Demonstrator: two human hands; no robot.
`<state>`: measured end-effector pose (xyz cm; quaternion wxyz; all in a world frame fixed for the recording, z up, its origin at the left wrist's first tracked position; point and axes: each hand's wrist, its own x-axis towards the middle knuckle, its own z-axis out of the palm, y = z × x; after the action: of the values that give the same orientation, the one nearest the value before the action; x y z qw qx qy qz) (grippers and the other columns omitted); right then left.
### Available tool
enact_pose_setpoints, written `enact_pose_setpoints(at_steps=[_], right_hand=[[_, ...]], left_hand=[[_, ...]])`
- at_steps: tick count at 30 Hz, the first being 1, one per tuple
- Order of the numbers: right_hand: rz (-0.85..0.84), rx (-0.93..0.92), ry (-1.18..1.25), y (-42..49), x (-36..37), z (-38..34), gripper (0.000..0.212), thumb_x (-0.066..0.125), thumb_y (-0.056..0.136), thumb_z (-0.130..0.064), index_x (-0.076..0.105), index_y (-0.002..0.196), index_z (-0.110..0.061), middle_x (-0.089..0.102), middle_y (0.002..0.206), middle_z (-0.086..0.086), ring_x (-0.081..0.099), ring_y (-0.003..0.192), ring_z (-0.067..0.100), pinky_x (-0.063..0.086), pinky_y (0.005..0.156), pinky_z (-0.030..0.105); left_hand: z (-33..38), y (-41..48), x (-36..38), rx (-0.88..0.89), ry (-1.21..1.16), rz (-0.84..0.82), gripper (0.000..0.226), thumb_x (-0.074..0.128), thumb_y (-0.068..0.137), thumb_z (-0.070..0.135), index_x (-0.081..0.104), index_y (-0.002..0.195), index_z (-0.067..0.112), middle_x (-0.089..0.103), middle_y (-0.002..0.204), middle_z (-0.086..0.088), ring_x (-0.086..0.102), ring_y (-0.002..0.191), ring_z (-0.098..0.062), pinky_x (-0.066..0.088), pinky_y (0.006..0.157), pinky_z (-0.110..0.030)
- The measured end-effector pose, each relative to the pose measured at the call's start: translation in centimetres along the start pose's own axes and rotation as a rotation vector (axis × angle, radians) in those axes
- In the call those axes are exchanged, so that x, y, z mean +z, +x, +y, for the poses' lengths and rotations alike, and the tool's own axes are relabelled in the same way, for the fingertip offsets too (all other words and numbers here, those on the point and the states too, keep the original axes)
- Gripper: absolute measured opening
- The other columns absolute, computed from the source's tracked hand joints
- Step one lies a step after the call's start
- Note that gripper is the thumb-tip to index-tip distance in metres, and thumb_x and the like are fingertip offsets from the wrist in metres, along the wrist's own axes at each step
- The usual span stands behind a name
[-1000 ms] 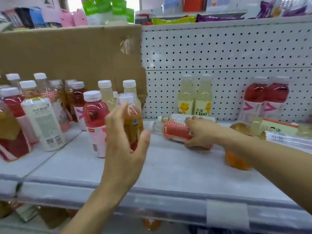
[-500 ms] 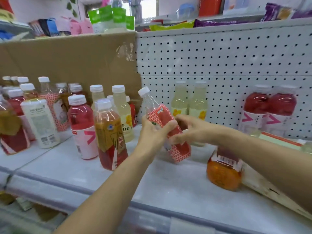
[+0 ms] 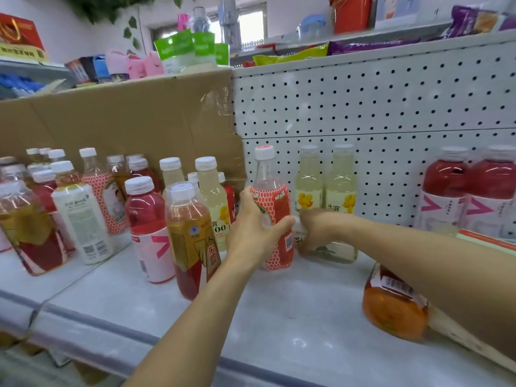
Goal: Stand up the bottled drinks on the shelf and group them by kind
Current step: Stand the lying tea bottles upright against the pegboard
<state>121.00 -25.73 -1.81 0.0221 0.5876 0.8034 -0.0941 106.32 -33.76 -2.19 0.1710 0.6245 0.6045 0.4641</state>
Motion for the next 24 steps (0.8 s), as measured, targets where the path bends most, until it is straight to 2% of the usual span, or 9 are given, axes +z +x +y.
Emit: enact_pose_setpoints(at_steps=[2, 4, 8, 12, 14, 16, 19, 22, 24], right_hand=[[-0.004, 0.032, 0.11, -0.7, -0.5, 0.4, 0.037, 0.077, 0.08, -0.026, 0.057, 0.109, -0.014, 0.062, 0.09, 0.003, 0.061, 0.079, 0.017, 0.049, 0.063, 0.026], [0.036, 0.052, 0.265, -1.5, -1.6, 1.3, 0.042, 0.078, 0.08, -0.025, 0.054, 0.113, -0.015, 0.063, 0.093, 0.004, 0.062, 0.081, 0.018, 0.05, 0.064, 0.026], [0.185, 0.057, 0.717, -2.6, -3.5, 3.2, 0.05, 0.085, 0.07, -0.017, 0.058, 0.112, -0.017, 0.07, 0.1, 0.007, 0.069, 0.089, 0.024, 0.058, 0.073, 0.036], [0.231, 0.012, 0.933, -4.3, -3.4, 3.9, 0.031, 0.084, 0.073, -0.007, 0.067, 0.095, -0.021, 0.073, 0.096, 0.0, 0.068, 0.091, 0.018, 0.054, 0.075, 0.032], [0.221, 0.025, 0.993, -5.0, -3.2, 4.1, 0.033, 0.084, 0.074, -0.006, 0.066, 0.097, -0.022, 0.072, 0.099, -0.001, 0.066, 0.092, 0.018, 0.054, 0.078, 0.035], [0.202, 0.046, 1.025, -5.6, -3.2, 4.4, 0.045, 0.084, 0.073, -0.005, 0.064, 0.11, -0.019, 0.071, 0.108, 0.002, 0.064, 0.103, 0.024, 0.053, 0.09, 0.044], [0.168, 0.071, 1.033, -6.8, -3.5, 5.1, 0.061, 0.082, 0.077, -0.007, 0.054, 0.13, -0.019, 0.066, 0.119, 0.001, 0.059, 0.116, 0.025, 0.047, 0.103, 0.05], [0.173, 0.06, 0.926, -9.0, -4.3, 6.3, 0.052, 0.077, 0.084, -0.018, 0.054, 0.13, -0.02, 0.064, 0.118, -0.002, 0.058, 0.118, 0.021, 0.045, 0.106, 0.044], [0.224, 0.064, 0.802, -11.1, -4.7, 7.3, 0.059, 0.076, 0.085, -0.032, 0.051, 0.136, -0.019, 0.06, 0.122, -0.002, 0.058, 0.116, 0.018, 0.047, 0.105, 0.041]], left_hand=[[-0.2, 0.1, -0.2, 0.011, 0.022, 0.019, 0.087, 0.077, 0.078, 0.051, 0.021, 0.141, 0.028, 0.057, 0.131, 0.006, 0.059, 0.117, -0.019, 0.051, 0.095, -0.045], [-0.3, 0.4, -0.4, 0.026, 0.039, -0.013, 0.088, 0.076, 0.079, 0.05, 0.02, 0.142, 0.026, 0.055, 0.132, 0.005, 0.057, 0.119, -0.019, 0.05, 0.095, -0.043], [-0.1, 1.1, -0.9, 0.025, 0.023, -0.097, 0.092, 0.078, 0.079, 0.046, 0.018, 0.146, 0.025, 0.053, 0.141, 0.001, 0.054, 0.126, -0.02, 0.048, 0.101, -0.049], [0.3, 1.5, -0.4, -0.004, -0.036, -0.091, 0.092, 0.077, 0.082, 0.04, 0.017, 0.149, 0.024, 0.051, 0.143, -0.002, 0.051, 0.13, -0.022, 0.043, 0.105, -0.05], [0.5, 1.5, -0.1, -0.036, -0.087, -0.095, 0.09, 0.077, 0.083, 0.033, 0.016, 0.15, 0.025, 0.049, 0.145, -0.003, 0.048, 0.133, -0.023, 0.04, 0.107, -0.052], [0.5, 1.2, 0.2, -0.072, -0.134, -0.098, 0.09, 0.075, 0.085, 0.029, 0.015, 0.151, 0.027, 0.045, 0.148, -0.003, 0.045, 0.136, -0.024, 0.038, 0.11, -0.055], [1.2, -0.5, 0.9, -0.076, -0.095, 0.008, 0.096, 0.072, 0.087, 0.033, 0.006, 0.156, 0.026, 0.025, 0.158, -0.004, 0.028, 0.146, -0.025, 0.029, 0.116, -0.056], [3.9, -4.3, 2.0, 0.092, -0.015, 0.136, 0.097, 0.068, 0.09, 0.037, 0.001, 0.157, 0.019, 0.009, 0.162, 0.002, 0.01, 0.15, -0.017, 0.014, 0.122, -0.039], [6.0, -6.5, 3.5, 0.218, -0.007, -0.005, 0.091, 0.064, 0.091, 0.042, 0.005, 0.158, 0.02, 0.01, 0.162, 0.005, 0.011, 0.148, -0.013, 0.013, 0.121, -0.034]])
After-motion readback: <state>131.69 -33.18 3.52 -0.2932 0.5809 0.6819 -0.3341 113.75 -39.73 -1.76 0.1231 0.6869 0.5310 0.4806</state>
